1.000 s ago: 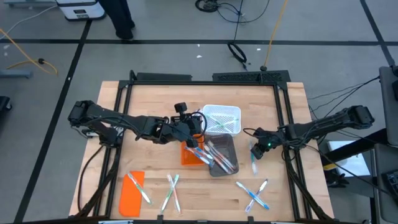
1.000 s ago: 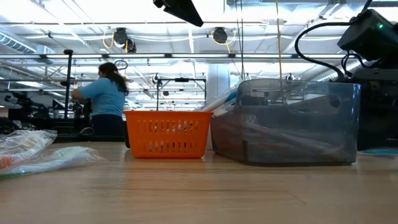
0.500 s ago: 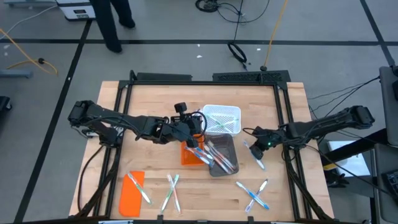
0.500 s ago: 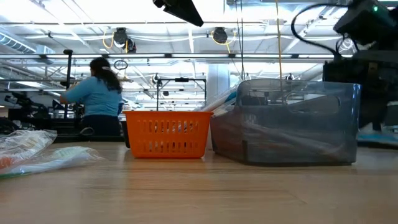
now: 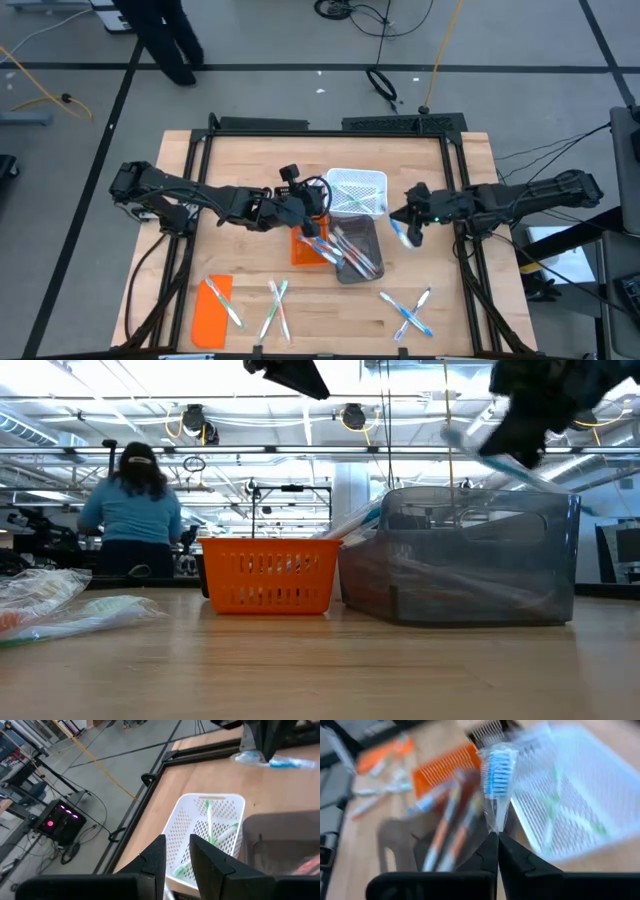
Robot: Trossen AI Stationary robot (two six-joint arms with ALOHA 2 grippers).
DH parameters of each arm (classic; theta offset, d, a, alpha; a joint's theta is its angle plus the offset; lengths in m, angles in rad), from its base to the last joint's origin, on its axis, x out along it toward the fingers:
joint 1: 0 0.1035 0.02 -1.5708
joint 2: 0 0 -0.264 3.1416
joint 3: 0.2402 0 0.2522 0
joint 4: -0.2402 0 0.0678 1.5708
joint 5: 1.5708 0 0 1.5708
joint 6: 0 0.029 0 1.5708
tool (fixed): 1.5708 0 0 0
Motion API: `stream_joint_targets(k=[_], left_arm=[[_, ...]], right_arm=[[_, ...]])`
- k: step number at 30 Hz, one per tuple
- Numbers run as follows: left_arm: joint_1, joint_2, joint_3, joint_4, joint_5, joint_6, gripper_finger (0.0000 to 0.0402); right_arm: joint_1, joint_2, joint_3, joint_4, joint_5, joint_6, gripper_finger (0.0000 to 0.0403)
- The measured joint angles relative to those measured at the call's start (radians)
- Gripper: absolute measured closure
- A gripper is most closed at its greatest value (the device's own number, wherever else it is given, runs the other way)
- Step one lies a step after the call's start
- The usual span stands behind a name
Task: Pick & Place Toothbrushes
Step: Put the blue toothbrush into the orange bin
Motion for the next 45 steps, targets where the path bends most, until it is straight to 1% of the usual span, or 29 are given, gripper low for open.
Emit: stream_joint_targets(k=[5, 7, 11, 14, 18, 26, 30, 37, 41, 45], left_arm=[[0.000, 0.000, 0.000, 0.061, 0.004, -0.036, 0.0314], [0.000, 0.000, 0.000, 0.093, 0.027, -0.037, 0.0314], [0.008, 0.000, 0.000, 0.162, 0.117, -0.037, 0.0314], [0.023, 0.000, 0.000, 0.182, 0.183, -0.034, 0.0314], [0.043, 0.000, 0.000, 0.200, 0.231, -0.045, 0.0314], [0.069, 0.000, 0.000, 0.227, 0.365, -0.044, 0.0314], [0.073, 0.000, 0.000, 0.230, 0.390, -0.044, 0.0314], [0.073, 0.000, 0.000, 0.270, 0.429, -0.044, 0.0314], [0.073, 0.000, 0.000, 0.276, 0.462, -0.041, 0.0314], [0.073, 0.000, 0.000, 0.275, 0.471, -0.041, 0.0313]], right_arm=[[0.000, 0.001, 0.002, 0.180, 0.000, -0.145, 0.0403], [0.000, 0.001, 0.002, 0.246, 0.000, -0.198, 0.0403], [0.000, 0.004, 0.002, 0.370, -0.002, -0.289, 0.0403], [0.000, 0.012, 0.002, 0.446, -0.004, -0.348, 0.0403], [0.000, 0.031, 0.002, 0.541, -0.053, -0.409, 0.0403], [0.001, 0.103, 0.002, 0.721, -0.053, -0.529, 0.0403], [0.001, 0.146, 0.002, 0.823, -0.053, -0.594, 0.0403], [-0.002, 0.214, 0.002, 0.951, -0.052, -0.643, 0.0403], [-0.002, 0.242, 0.002, 0.965, -0.052, -0.655, 0.0403], [-0.002, 0.253, 0.002, 0.991, -0.052, -0.659, 0.0403]])
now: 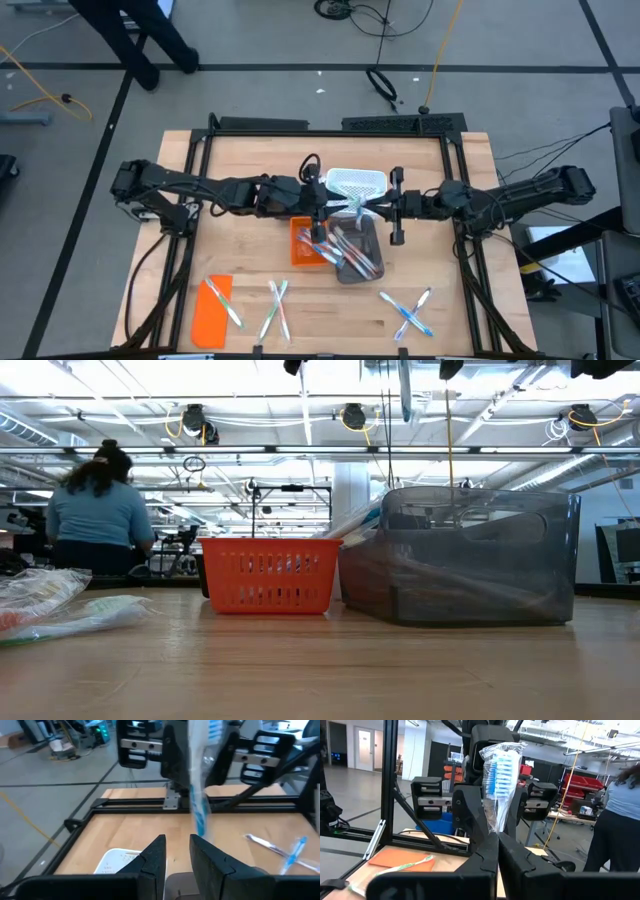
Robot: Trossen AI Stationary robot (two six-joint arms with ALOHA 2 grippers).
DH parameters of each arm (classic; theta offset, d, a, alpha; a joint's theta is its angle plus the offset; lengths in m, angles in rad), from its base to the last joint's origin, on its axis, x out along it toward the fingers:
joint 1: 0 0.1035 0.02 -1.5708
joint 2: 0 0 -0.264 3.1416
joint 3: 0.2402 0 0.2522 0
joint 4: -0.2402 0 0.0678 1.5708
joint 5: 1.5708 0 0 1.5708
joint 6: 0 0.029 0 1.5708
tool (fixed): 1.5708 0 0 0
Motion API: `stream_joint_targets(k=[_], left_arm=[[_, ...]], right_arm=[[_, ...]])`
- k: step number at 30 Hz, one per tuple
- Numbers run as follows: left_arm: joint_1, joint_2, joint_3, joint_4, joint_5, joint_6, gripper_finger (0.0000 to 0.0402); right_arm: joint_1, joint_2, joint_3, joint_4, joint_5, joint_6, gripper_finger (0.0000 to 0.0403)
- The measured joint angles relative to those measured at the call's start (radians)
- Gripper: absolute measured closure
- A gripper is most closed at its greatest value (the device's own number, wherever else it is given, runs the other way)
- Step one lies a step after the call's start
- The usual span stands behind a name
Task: Pick & Place Toothbrushes
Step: Put the blue toothbrush into the orange bin
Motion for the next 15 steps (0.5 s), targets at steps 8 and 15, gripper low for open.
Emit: stream_joint_targets(k=[8, 15], left_arm=[[-0.003, 0.000, 0.000, 0.000, 0.072, 0.005, 0.0313], [-0.003, 0.035, 0.000, 0.014, 0.081, 0.005, 0.0313]], right_arm=[[0.000, 0.000, 0.000, 0.001, 0.000, -0.010, 0.0403], [0.000, 0.000, 0.000, -0.001, 0.000, -0.007, 0.0403]])
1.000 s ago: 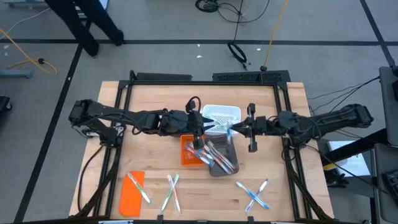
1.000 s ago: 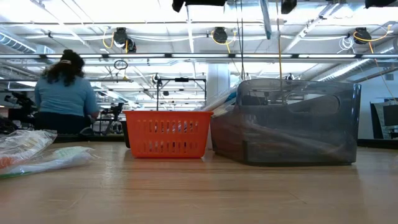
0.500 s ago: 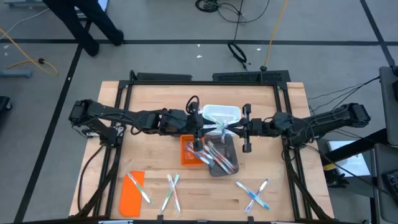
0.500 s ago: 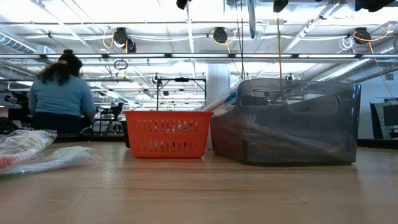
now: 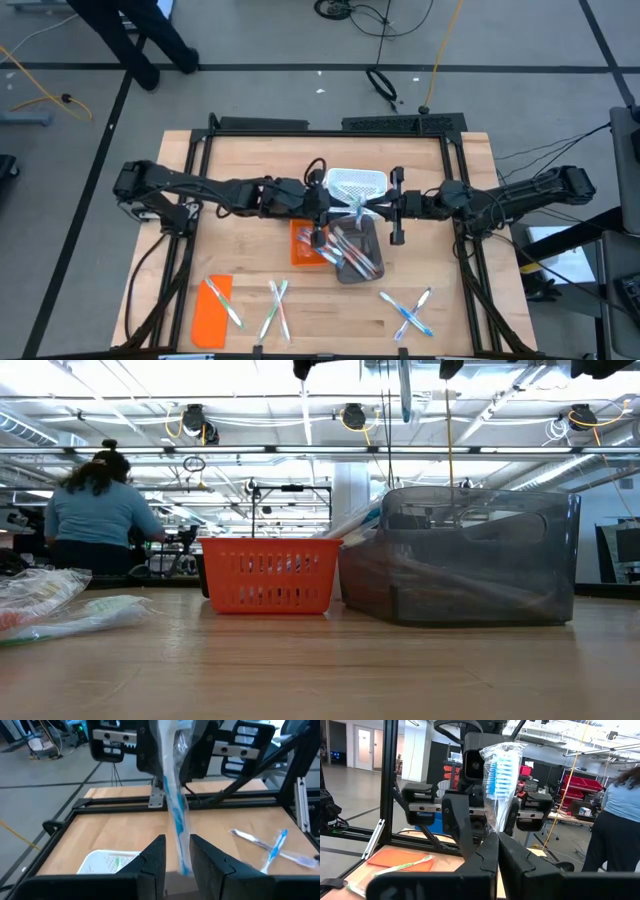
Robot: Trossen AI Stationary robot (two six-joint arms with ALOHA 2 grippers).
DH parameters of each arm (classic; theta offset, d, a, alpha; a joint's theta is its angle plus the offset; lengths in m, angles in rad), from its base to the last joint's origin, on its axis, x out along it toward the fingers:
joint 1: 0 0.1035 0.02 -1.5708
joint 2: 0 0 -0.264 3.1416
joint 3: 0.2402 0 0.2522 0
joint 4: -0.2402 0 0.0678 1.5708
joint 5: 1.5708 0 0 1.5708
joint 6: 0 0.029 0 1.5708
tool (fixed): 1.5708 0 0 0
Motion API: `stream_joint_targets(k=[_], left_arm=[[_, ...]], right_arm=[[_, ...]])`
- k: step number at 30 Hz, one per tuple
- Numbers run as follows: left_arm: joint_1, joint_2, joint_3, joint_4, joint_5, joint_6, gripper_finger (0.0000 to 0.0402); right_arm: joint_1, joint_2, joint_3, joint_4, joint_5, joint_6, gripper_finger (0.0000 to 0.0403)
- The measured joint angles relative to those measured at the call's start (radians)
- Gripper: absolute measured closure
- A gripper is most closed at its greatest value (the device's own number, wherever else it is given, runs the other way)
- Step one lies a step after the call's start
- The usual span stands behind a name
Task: Pick & Place Toothbrushes
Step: Put the blue toothbrush into the orange bin
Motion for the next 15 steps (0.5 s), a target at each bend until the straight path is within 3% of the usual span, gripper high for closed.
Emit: stream_joint_targets(k=[15], left_arm=[[0.000, 0.026, 0.000, 0.039, 0.009, 0.013, 0.0313]], right_arm=[[0.000, 0.014, 0.000, -0.007, -0.002, 0.007, 0.0403]])
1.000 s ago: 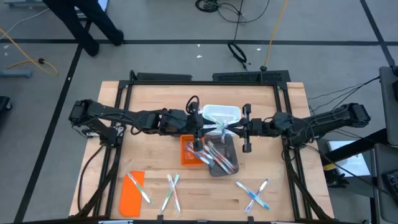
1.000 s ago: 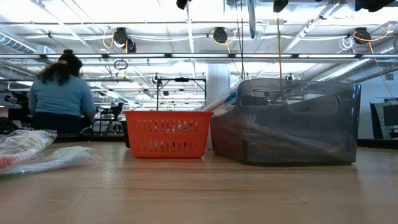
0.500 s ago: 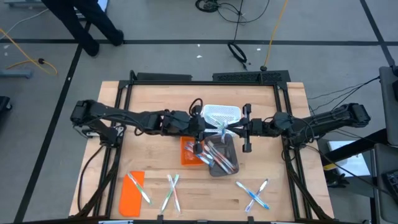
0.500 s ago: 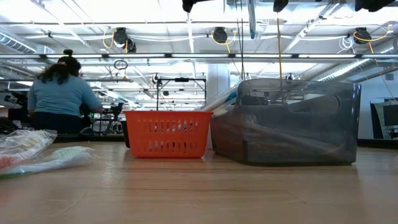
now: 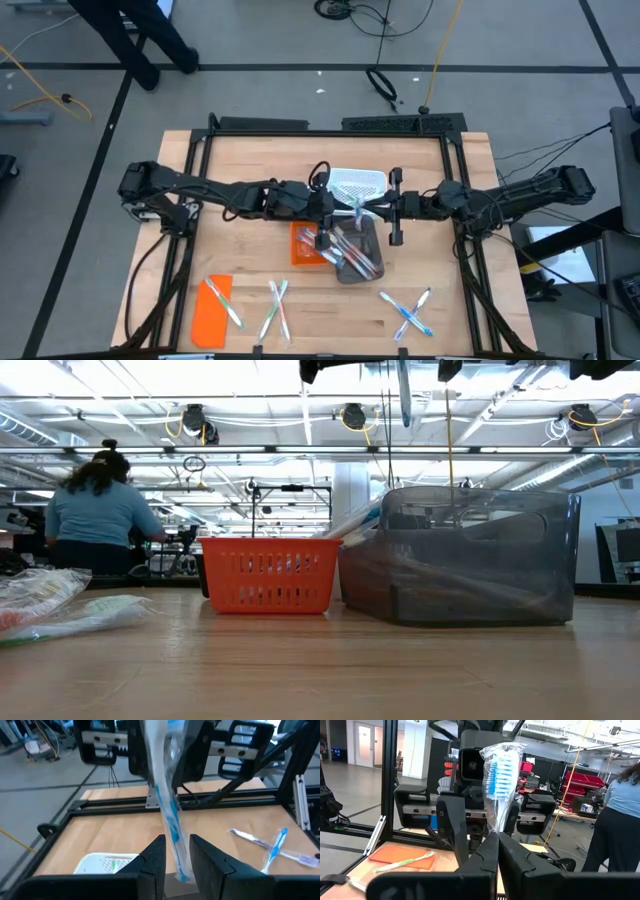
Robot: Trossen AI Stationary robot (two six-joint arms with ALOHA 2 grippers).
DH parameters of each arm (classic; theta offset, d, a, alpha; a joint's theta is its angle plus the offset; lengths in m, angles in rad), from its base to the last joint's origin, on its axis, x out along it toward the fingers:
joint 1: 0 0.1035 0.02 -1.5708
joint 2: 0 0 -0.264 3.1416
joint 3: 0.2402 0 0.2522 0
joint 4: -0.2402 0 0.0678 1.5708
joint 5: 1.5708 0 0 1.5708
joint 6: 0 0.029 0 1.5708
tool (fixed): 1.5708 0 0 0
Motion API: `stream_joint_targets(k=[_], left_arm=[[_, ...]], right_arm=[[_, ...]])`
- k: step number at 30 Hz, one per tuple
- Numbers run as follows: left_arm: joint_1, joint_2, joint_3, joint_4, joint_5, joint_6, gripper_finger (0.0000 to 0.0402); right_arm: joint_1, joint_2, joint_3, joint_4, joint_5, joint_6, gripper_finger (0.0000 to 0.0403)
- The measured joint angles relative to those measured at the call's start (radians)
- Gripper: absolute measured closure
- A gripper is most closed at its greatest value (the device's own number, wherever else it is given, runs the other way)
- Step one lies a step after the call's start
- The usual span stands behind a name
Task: Pick & Place Toothbrushes
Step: Put the blue toothbrush into the orange bin
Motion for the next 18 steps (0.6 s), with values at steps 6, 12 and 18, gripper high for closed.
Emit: stream_joint_targets(k=[6, 12, 18], left_arm=[[0.000, 0.005, 0.000, 0.012, 0.002, 0.042, 0.0313], [0.000, 0.006, 0.000, 0.018, 0.022, 0.035, 0.0313], [0.000, 0.013, 0.000, 0.047, 0.032, 0.014, 0.0260]], right_arm=[[0.000, 0.019, 0.000, 0.007, -0.001, 0.000, 0.0403], [0.000, 0.019, 0.000, 0.014, -0.002, -0.006, 0.0403], [0.001, 0.019, 0.000, 0.025, -0.002, -0.013, 0.0403]])
